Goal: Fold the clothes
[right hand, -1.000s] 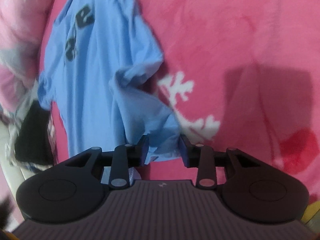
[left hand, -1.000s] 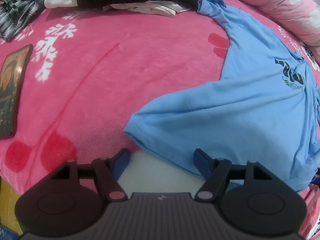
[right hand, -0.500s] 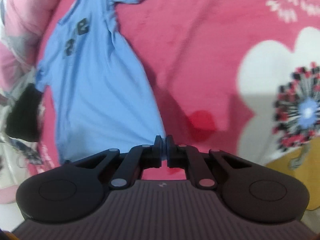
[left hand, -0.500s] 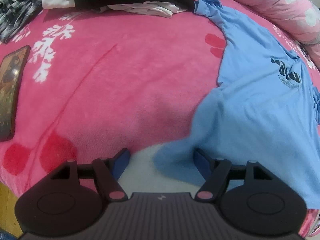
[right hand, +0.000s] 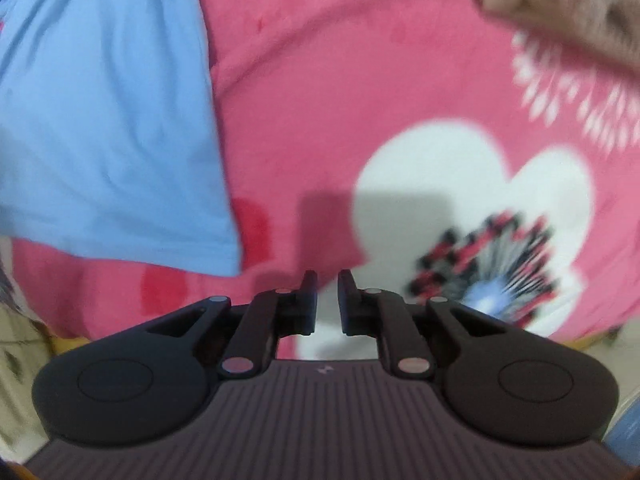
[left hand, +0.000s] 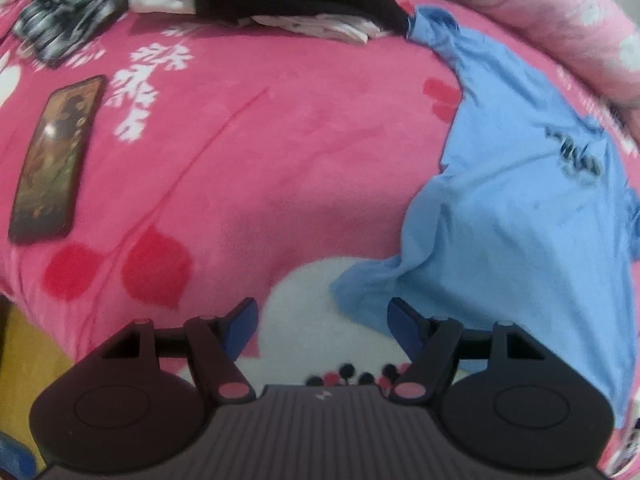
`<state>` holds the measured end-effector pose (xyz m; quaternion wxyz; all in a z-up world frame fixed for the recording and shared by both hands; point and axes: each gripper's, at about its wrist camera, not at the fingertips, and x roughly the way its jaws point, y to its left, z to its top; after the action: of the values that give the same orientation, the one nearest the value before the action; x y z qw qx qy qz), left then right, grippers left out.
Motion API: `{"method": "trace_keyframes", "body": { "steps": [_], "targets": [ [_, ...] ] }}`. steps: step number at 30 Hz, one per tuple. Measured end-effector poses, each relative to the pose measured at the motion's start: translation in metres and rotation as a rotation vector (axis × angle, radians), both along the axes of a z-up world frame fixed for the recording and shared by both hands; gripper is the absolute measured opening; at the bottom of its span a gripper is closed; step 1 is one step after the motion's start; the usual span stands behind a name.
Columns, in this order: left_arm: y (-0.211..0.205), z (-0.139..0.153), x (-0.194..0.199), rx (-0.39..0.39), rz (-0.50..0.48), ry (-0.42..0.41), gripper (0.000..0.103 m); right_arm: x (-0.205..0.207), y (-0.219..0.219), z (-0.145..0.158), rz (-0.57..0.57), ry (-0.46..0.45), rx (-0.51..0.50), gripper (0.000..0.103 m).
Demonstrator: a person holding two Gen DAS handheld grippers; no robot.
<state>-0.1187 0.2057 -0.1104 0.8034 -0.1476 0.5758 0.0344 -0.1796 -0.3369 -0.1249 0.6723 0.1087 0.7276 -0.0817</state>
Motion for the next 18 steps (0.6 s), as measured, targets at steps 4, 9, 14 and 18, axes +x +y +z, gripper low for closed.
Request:
{"method": "trace_keyframes", "body": {
  "steps": [4, 9, 14, 18],
  "targets": [
    [0.000, 0.011, -0.002, -0.046, -0.002, -0.072, 0.073, 0.029, 0.004, 0.033, 0.106, -0.159, 0.010, 0.011],
    [-0.024, 0.008, 0.012, -0.020, -0.181, -0.139, 0.073, 0.101, 0.054, 0.066, 0.290, -0.390, 0.145, 0.011],
    [-0.039, -0.006, 0.014, -0.008, -0.278, -0.126, 0.070, 0.189, 0.133, 0.077, 0.472, -0.532, 0.263, 0.017],
    [-0.030, -0.013, 0.012, -0.031, -0.260, -0.137, 0.069, 0.259, 0.212, 0.067, 0.570, -0.596, 0.327, 0.035]
  ]
}}
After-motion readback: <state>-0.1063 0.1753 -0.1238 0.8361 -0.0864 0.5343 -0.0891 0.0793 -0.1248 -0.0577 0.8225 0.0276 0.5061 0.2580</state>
